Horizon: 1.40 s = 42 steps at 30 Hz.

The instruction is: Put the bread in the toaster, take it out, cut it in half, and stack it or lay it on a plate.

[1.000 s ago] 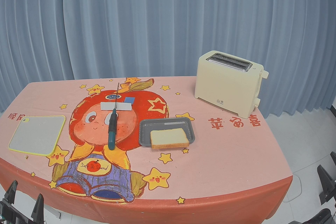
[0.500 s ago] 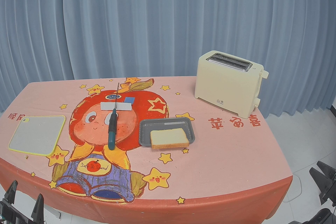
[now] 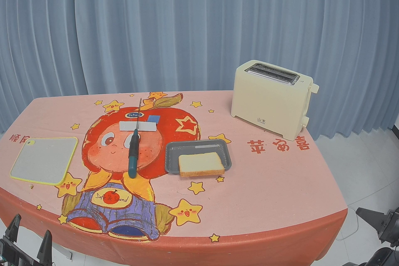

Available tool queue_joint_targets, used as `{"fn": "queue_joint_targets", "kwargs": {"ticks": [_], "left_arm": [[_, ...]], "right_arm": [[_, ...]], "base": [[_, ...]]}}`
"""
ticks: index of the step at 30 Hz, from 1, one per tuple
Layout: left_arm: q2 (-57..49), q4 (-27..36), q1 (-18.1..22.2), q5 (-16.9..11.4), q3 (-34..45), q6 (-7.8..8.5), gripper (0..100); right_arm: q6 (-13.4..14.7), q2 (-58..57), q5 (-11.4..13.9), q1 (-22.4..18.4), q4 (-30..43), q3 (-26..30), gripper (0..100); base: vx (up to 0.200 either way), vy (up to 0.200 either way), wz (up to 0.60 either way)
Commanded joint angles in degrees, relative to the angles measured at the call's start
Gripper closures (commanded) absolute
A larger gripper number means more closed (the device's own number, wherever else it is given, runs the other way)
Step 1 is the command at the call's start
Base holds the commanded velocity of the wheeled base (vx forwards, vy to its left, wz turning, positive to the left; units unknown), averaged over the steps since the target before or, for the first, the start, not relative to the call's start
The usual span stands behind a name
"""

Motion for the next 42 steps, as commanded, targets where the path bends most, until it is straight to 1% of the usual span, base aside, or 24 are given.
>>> {"fn": "queue_joint_targets", "kwargs": {"ticks": [1,5,10,12,15,17,20,24,31,35,42], "left_arm": [[-0.8,0.0,0.0,0.0,1.0,-0.02,0],[-0.8,0.0,0.0,0.0,1.0,-0.02,0],[-0.8,0.0,0.0,0.0,1.0,-0.02,0],[-0.8,0.0,0.0,0.0,1.0,-0.02,0],[-0.8,0.0,0.0,0.0,1.0,-0.02,0],[-0.8,0.0,0.0,0.0,1.0,-0.02,0],[-0.8,0.0,0.0,0.0,1.0,-0.02,0],[-0.8,0.0,0.0,0.0,1.0,-0.02,0],[-0.8,0.0,0.0,0.0,1.0,-0.02,0],[-0.8,0.0,0.0,0.0,1.0,-0.11,0],[-0.8,0.0,0.0,0.0,1.0,-0.11,0]], "right_arm": [[4.6,6.3,0.1,5.8,-0.7,-0.6,0],[9.6,9.9,0.1,10.1,-0.8,-2.7,0],[11.9,13.7,0.1,15.2,-1.2,-3.5,0],[12.9,15.1,0.1,16.1,-2.2,-3.8,0],[16.0,19.3,0.1,18.2,-5.7,-4.6,0],[16.9,21.5,0.1,18.9,-8.1,-4.7,0],[16.9,24.0,0.0,19.5,-10.0,-4.6,0],[17.0,27.9,-0.1,21.8,-13.0,-4.6,0],[17.4,29.5,0.0,23.9,-13.7,-4.7,0],[17.4,31.8,0.0,24.0,-13.9,-4.9,0],[17.5,36.4,0.0,24.6,-17.4,-5.2,0]], "base": [[0.0,0.0,0.0],[0.0,0.0,0.0],[0.0,0.0,0.0],[0.0,0.0,0.0],[0.0,0.0,0.0],[0.0,0.0,0.0],[0.0,0.0,0.0],[0.0,0.0,0.0],[0.0,0.0,0.0],[0.0,0.0,0.0],[0.0,0.0,0.0]]}}
